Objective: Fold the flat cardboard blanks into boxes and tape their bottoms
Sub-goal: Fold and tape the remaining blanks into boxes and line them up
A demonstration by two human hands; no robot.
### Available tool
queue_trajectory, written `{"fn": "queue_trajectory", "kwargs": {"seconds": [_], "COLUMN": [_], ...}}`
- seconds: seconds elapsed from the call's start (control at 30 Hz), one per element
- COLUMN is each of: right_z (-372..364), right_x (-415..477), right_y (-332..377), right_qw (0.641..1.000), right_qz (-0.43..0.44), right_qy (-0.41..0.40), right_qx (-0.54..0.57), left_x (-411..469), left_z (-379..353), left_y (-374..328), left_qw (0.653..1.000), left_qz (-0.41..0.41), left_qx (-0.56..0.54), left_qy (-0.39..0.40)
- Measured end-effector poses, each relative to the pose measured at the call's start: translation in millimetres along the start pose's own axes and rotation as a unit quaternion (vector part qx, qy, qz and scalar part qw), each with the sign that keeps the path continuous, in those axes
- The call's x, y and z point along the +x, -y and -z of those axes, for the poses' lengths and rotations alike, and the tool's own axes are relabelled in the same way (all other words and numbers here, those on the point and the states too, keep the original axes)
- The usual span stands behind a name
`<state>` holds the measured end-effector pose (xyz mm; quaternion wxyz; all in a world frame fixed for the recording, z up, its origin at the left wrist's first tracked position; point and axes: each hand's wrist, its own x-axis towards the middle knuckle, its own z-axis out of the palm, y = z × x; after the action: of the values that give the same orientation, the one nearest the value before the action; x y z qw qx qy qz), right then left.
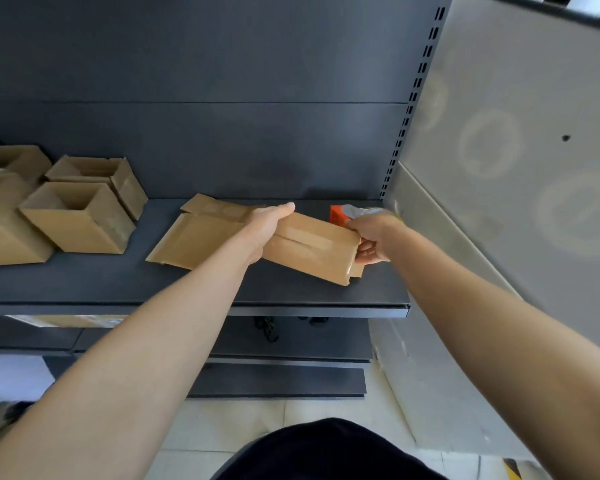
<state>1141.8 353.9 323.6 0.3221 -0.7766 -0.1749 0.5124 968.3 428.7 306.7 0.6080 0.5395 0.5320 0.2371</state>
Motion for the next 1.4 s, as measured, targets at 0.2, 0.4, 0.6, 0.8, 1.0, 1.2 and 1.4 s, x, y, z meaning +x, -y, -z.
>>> {"fn": "queue_trajectory", "kwargs": {"seconds": [0.2, 0.4, 0.6, 0.8, 1.0, 1.2, 1.4], "right_z": [-9.2, -17.1, -22.0, -17.7, -21.1, -16.1, -23.0], "right_x": [0.1, 0.1, 8.0, 13.3, 15.8, 17.2, 14.0], "right_y": [-16.4, -22.5, -22.8, -23.6, -24.0, -17.6, -1.8], "right_qw": [0.996, 0.990, 0.988, 0.986, 0.999, 0.998, 0.997], "right_qz": [0.008, -0.008, 0.004, -0.035, 0.025, 0.045, 0.046], "right_qy": [0.042, 0.057, 0.048, 0.036, 0.006, -0.022, -0.055], "right_qx": [0.079, 0.126, 0.149, 0.157, 0.048, 0.034, -0.008], "left_x": [-2.4, -4.7, -14.7, -16.4, -17.4, -19.7, -24.4], "left_z": [8.3, 7.5, 12.2, 4.7, -0.3, -1.2, 8.6], "left_y": [29.3, 50.9, 49.1, 47.7, 33.7, 36.5, 40.8], "left_qw": [0.998, 0.991, 0.991, 0.965, 0.944, 0.948, 0.960], "left_qz": [0.006, -0.006, 0.048, 0.134, 0.174, 0.140, 0.108], "left_qx": [0.045, 0.046, -0.036, -0.132, -0.190, -0.219, -0.229], "left_qy": [-0.051, -0.124, -0.118, -0.185, -0.208, -0.182, -0.122]}}
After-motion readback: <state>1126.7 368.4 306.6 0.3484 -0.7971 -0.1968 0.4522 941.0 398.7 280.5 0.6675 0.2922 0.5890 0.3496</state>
